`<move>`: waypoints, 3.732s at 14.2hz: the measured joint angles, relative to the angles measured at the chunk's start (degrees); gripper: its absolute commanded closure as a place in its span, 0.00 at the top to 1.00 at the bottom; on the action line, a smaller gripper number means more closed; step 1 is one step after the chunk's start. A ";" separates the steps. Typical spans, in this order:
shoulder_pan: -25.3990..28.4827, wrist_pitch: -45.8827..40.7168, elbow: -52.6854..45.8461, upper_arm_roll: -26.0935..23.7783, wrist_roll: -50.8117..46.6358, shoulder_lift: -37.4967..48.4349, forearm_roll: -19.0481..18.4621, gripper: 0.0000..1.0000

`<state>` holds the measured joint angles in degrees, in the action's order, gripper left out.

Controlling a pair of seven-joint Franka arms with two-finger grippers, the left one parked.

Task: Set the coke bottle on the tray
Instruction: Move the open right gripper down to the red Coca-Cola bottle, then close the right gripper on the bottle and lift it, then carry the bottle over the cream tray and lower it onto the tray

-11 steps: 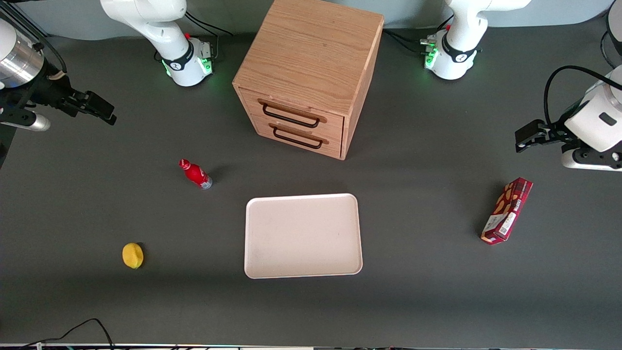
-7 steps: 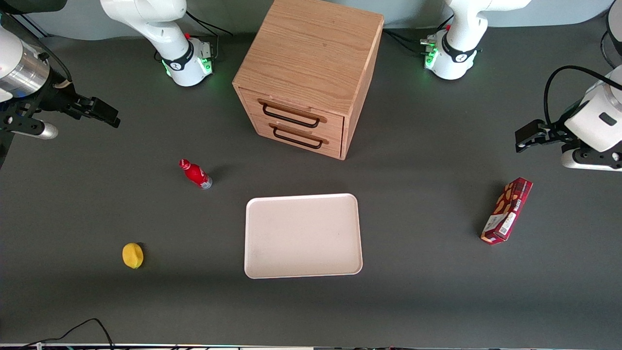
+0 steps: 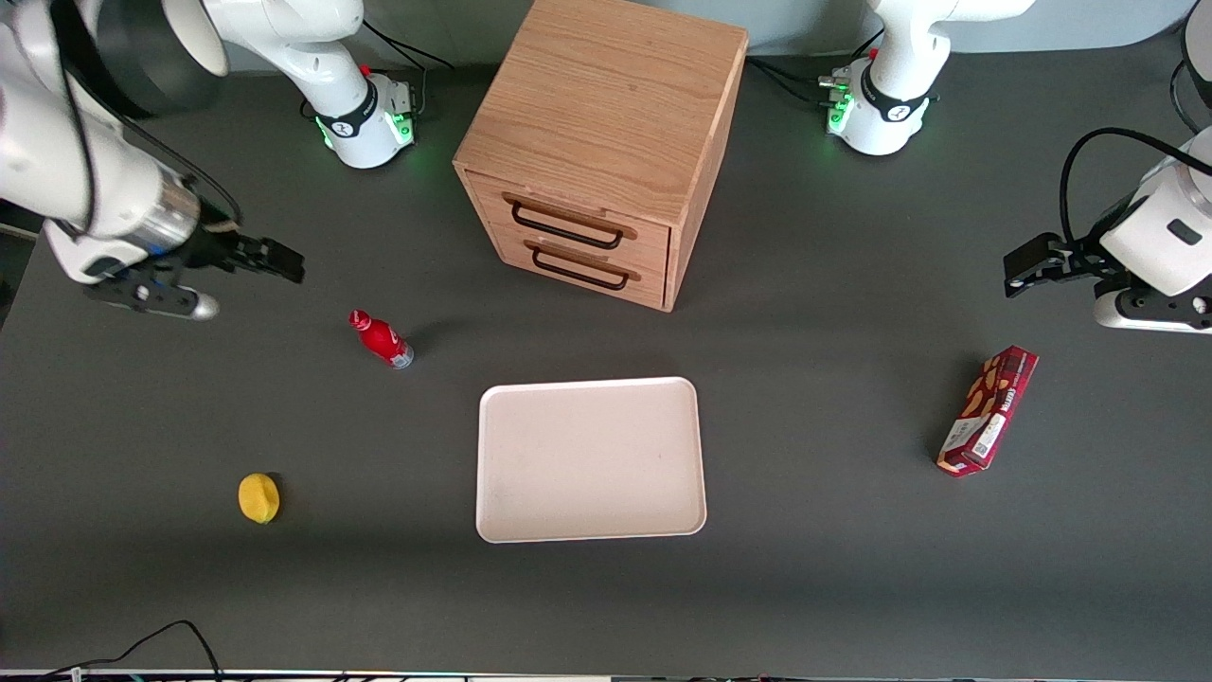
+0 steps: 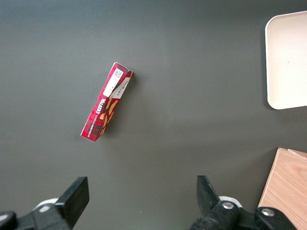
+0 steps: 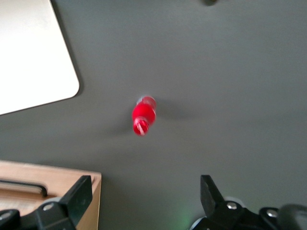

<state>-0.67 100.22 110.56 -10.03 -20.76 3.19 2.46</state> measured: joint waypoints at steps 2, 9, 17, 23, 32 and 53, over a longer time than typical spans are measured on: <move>0.01 10.96 8.68 -0.54 0.00 -0.74 0.03 1.00; 0.01 31.61 22.60 -1.55 -0.08 -4.25 0.06 0.53; 0.04 32.39 23.32 -1.91 -0.08 -4.24 0.07 0.00; -0.01 14.33 11.39 -1.51 1.73 -2.02 -0.20 0.00; 1.99 -20.04 -35.93 -1.95 -6.03 -16.88 -0.17 0.00; 10.79 8.69 -56.60 -12.54 -44.15 -57.02 -19.77 0.99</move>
<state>10.12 108.91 53.96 -22.57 -64.91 -53.83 -17.31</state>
